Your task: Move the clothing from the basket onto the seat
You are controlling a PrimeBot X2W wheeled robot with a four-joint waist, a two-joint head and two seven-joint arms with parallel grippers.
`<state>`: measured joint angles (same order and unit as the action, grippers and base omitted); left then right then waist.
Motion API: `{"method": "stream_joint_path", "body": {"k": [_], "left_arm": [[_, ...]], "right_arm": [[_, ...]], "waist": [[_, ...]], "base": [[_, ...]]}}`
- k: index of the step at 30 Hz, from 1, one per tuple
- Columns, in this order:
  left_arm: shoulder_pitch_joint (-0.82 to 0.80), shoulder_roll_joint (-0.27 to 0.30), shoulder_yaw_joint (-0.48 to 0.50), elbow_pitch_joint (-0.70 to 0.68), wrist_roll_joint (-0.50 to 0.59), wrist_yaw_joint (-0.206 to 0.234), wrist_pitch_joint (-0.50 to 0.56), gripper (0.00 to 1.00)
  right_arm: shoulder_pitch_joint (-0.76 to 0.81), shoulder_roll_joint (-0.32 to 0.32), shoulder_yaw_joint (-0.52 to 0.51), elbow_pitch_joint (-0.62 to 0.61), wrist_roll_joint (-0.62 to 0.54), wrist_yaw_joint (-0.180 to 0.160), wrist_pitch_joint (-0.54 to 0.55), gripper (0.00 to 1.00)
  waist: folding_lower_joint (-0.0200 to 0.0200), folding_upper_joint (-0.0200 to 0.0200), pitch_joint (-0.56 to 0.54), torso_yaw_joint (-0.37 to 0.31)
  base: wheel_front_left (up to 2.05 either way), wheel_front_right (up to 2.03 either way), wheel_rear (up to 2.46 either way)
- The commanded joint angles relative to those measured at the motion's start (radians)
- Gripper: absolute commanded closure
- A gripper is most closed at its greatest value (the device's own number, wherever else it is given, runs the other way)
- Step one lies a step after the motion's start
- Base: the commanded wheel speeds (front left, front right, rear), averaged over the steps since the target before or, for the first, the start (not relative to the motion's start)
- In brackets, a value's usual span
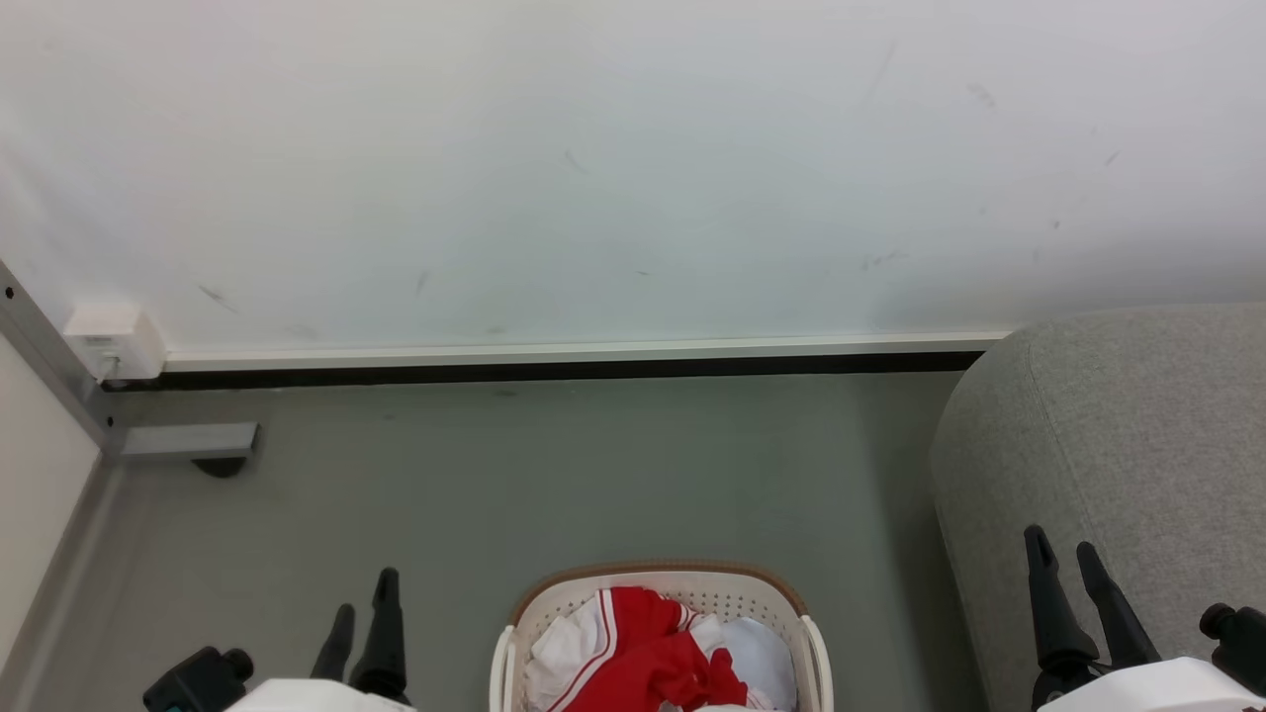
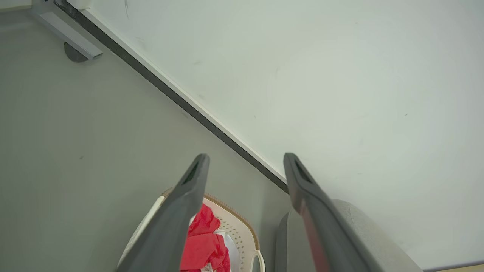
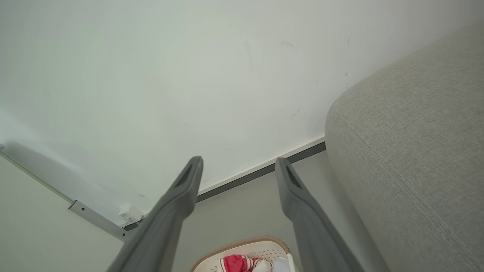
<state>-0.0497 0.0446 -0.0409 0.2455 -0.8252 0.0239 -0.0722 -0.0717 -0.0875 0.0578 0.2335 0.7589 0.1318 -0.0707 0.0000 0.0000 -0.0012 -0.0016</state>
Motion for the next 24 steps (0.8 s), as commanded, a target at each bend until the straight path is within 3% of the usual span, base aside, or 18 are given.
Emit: {"method": "stream_joint_path", "body": {"k": [1, 24], "left_arm": [[-0.001, 0.011, -0.002, -0.017, 0.036, 0.008, -0.009, 0.0], [0.028, 0.034, -0.059, -0.075, 0.332, 0.086, -0.076, 0.0]], "right_arm": [[-0.018, -0.009, 0.005, -0.005, -0.035, -0.001, -0.01, 0.0], [-0.021, -0.015, 0.055, 0.008, -0.313, -0.001, -0.077, 0.0]], "waist": [[0.0, 0.0, 0.0, 0.0], [0.0, 0.0, -0.001, -0.002]], "base": [[0.0, 0.0, 0.0], [0.0, 0.0, 0.0]]}}
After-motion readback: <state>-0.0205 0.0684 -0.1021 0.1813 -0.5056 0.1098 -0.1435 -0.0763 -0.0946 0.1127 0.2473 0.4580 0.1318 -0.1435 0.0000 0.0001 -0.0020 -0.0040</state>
